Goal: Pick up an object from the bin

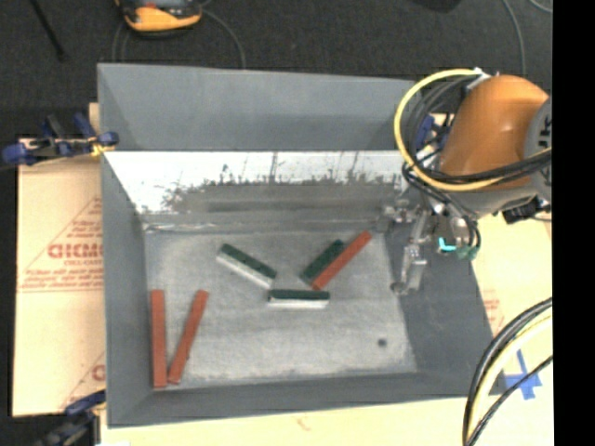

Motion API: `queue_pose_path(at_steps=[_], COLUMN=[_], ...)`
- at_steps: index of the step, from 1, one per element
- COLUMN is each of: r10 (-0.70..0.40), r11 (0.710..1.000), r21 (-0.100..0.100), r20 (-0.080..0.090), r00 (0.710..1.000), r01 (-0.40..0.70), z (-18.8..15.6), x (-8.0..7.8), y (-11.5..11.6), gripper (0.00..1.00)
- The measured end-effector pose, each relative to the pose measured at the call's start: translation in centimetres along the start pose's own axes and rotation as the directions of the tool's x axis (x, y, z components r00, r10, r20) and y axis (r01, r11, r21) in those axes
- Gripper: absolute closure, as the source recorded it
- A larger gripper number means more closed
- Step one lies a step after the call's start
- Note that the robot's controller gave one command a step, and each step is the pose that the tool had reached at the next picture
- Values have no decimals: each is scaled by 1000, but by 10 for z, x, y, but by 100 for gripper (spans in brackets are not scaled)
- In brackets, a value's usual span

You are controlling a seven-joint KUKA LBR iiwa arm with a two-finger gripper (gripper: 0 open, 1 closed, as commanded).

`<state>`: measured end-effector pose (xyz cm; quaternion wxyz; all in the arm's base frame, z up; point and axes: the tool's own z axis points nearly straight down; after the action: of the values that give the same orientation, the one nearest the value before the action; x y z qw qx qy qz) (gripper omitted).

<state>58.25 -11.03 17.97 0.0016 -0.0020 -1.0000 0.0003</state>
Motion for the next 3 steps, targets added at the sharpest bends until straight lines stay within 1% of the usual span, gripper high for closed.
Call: queue_pose_path(at_steps=[1, 2, 3], r10=[-2, -54, -214], r11=[1000, 999, 977], r21=[1, 5, 3], r20=[8, 19, 11], r00=[1000, 998, 977], r01=[2, 53, 214], z=[-5, 29, 100], x=[-2, -41, -16], y=[0, 11, 21], gripper=[0, 0, 0])
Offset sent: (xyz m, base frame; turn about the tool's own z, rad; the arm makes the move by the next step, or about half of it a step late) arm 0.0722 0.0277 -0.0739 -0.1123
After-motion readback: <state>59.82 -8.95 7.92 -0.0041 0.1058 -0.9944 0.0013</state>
